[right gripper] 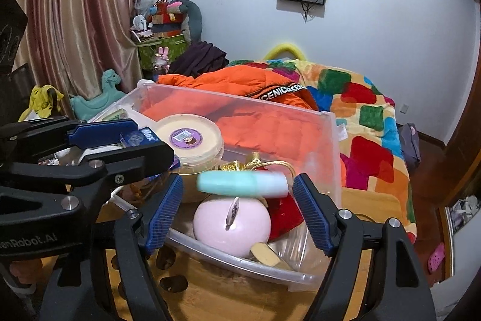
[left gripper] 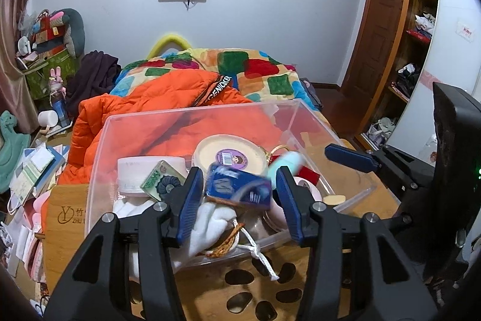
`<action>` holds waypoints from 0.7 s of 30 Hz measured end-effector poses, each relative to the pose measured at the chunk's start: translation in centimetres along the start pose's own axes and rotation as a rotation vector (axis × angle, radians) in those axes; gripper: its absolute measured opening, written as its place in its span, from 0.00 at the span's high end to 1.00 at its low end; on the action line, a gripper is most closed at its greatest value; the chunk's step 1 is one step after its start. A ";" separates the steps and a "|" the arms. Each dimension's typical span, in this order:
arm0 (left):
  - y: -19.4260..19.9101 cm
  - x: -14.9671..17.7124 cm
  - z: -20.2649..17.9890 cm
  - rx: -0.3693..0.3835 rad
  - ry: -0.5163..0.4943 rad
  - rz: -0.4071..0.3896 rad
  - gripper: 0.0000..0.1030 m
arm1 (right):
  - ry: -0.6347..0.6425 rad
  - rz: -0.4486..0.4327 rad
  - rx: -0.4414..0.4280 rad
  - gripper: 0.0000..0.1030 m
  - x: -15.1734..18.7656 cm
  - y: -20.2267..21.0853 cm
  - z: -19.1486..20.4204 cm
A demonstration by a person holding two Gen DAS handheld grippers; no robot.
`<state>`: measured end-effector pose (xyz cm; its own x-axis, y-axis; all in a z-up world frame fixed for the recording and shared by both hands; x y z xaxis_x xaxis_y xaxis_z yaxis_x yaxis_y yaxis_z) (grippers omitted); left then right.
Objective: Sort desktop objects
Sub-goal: 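Lower the Max pack into the box with left tool while right tool drops the mint tube in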
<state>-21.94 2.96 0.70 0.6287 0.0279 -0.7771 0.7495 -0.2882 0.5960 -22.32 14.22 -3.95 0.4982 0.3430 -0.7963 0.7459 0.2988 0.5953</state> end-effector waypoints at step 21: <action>7.2 -0.2 -0.1 -0.071 0.017 -0.159 0.09 | -0.060 -0.054 0.041 0.12 0.4 6.4 -0.5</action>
<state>-16.65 0.95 5.18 0.5038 0.0837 -0.8597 0.8523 -0.2103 0.4790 -17.52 16.71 -0.40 0.4814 0.2732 -0.8329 0.7893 0.2782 0.5474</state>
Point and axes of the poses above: each gripper's, at about its wrist camera, not at the fingertips, and y roughly against the way its jaws point, z to its left, x to its underside, the point moved 2 cm from there along -y, roughly the way its jaws point, and after that the axes turned 5 degrees about y, right-handed, at the moved point
